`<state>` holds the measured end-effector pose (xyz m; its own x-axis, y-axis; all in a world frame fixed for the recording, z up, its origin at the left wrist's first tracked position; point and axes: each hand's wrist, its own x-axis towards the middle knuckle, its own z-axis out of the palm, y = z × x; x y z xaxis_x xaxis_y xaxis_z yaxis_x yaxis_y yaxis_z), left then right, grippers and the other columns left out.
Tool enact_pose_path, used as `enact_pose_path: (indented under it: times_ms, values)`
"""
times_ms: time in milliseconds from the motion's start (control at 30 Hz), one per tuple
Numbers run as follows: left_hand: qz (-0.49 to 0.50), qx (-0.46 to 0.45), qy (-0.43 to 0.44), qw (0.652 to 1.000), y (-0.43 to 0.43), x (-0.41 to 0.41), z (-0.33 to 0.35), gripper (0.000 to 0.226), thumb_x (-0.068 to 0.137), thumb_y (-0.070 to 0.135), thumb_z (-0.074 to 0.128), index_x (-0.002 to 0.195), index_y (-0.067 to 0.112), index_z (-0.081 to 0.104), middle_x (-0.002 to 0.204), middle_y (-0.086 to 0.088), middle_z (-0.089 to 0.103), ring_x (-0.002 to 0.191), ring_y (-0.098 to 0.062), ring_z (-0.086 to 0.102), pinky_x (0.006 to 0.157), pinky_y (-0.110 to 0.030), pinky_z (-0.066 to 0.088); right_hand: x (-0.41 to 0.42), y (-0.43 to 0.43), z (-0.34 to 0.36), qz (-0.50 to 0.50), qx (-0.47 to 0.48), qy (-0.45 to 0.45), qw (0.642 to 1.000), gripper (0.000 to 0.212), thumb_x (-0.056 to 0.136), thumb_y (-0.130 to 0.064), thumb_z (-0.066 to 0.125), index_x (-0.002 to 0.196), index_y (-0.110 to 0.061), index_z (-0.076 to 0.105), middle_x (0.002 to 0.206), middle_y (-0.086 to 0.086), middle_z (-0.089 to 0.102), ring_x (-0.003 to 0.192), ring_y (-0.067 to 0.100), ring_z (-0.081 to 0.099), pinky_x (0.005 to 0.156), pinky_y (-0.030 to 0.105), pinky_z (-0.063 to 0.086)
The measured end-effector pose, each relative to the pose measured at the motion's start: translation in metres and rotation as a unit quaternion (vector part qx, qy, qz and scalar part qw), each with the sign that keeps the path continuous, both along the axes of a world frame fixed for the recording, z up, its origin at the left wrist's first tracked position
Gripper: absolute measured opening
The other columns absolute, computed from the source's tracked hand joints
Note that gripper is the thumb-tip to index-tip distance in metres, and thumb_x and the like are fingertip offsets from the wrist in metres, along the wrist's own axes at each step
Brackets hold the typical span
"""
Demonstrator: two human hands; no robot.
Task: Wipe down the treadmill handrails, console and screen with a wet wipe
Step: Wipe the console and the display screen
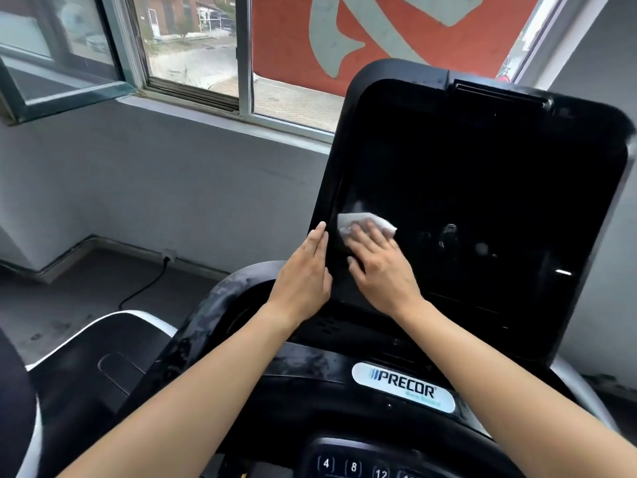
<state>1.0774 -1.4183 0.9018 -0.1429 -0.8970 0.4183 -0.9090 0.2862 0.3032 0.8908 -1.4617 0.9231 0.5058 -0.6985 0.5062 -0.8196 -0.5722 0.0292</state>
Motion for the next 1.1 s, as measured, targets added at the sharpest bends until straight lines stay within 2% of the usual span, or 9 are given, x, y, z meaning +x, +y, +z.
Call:
enact_pose_path:
  times_ms: [133,233,400,533,667,833,900,1033,1100]
  values:
    - [-0.015,0.01,0.062,0.998,0.002,0.003,0.008,0.072,0.1,0.016,0.051,0.163,0.004,0.019,0.173,-0.002,0.01,0.156,-0.011,0.019,0.123,-0.027,0.03,0.005,-0.012,0.006,0.07,-0.02,0.088,0.993,0.044,0.103,-0.031,0.045,0.14,-0.015,0.062,0.155,0.004,0.05,0.154,0.022,0.028,0.127,0.039,0.02]
    - [-0.023,0.011,0.063,0.998,0.002,0.006,0.005,0.072,0.099,0.015,0.049,0.163,0.004,0.017,0.173,0.003,0.003,0.155,-0.007,0.021,0.118,-0.021,0.035,0.01,-0.028,0.032,0.026,-0.02,0.042,0.999,0.045,0.103,-0.029,0.048,0.146,-0.018,0.056,0.16,0.002,0.043,0.155,0.019,0.023,0.127,0.038,0.016]
    - [-0.03,0.006,0.06,0.998,0.002,0.007,0.005,0.072,0.098,0.013,0.049,0.162,0.003,0.019,0.173,0.002,0.004,0.156,-0.008,0.019,0.12,-0.023,0.033,0.032,-0.042,0.061,-0.054,0.049,-0.056,0.996,0.048,0.107,-0.032,0.044,0.155,-0.021,0.045,0.167,-0.004,0.029,0.158,0.014,0.006,0.129,0.038,0.002]
    - [-0.028,0.011,0.068,0.997,0.002,0.005,0.003,0.073,0.097,0.011,0.05,0.162,0.003,0.019,0.173,0.001,0.006,0.155,-0.01,0.021,0.121,-0.025,0.033,0.039,-0.031,0.041,-0.031,0.053,-0.037,0.997,0.048,0.109,-0.031,0.039,0.156,-0.02,0.041,0.168,-0.005,0.025,0.158,0.013,0.002,0.128,0.037,-0.002]
    - [-0.02,0.009,0.073,0.997,0.003,0.003,0.002,0.074,0.095,0.008,0.051,0.162,0.001,0.019,0.173,-0.004,0.009,0.157,-0.011,0.016,0.125,-0.028,0.026,0.024,-0.011,0.006,0.016,0.028,0.023,0.999,0.052,0.106,-0.023,0.041,0.158,-0.018,0.038,0.167,-0.002,0.028,0.158,0.015,0.006,0.129,0.039,0.004]
    - [-0.01,-0.004,0.015,1.0,0.01,0.001,-0.009,0.072,0.097,0.013,0.048,0.16,-0.004,0.018,0.172,-0.014,0.009,0.159,-0.017,0.004,0.128,-0.026,0.01,-0.009,0.017,-0.029,0.109,0.029,0.103,0.988,0.05,0.102,-0.024,0.042,0.151,-0.017,0.051,0.161,0.0,0.041,0.156,0.021,0.022,0.127,0.042,0.019]
    - [-0.008,0.014,0.033,0.999,0.012,-0.001,-0.012,0.074,0.096,0.011,0.049,0.161,-0.003,0.016,0.172,-0.013,0.005,0.159,-0.018,0.006,0.128,-0.025,0.01,-0.028,0.013,-0.025,0.134,0.02,0.126,0.983,0.05,0.098,-0.019,0.044,0.146,-0.018,0.056,0.158,-0.001,0.046,0.154,0.021,0.029,0.124,0.046,0.029]
    - [0.006,0.019,0.034,0.999,0.019,-0.005,-0.02,0.076,0.094,0.011,0.052,0.16,-0.003,0.018,0.172,-0.015,0.004,0.158,-0.022,0.014,0.127,-0.03,0.019,-0.051,0.001,-0.006,0.043,-0.003,0.017,0.999,0.06,0.089,0.0,0.06,0.146,-0.016,0.055,0.156,0.002,0.048,0.152,0.023,0.032,0.123,0.046,0.03]
    - [0.019,0.024,0.018,0.999,0.023,-0.01,-0.028,0.076,0.094,0.013,0.051,0.16,-0.003,0.017,0.171,-0.018,0.002,0.159,-0.024,0.01,0.128,-0.031,0.018,-0.044,0.009,-0.008,0.004,-0.002,-0.034,0.999,0.06,0.092,-0.001,0.057,0.15,-0.017,0.052,0.158,0.002,0.046,0.154,0.022,0.028,0.124,0.045,0.026]
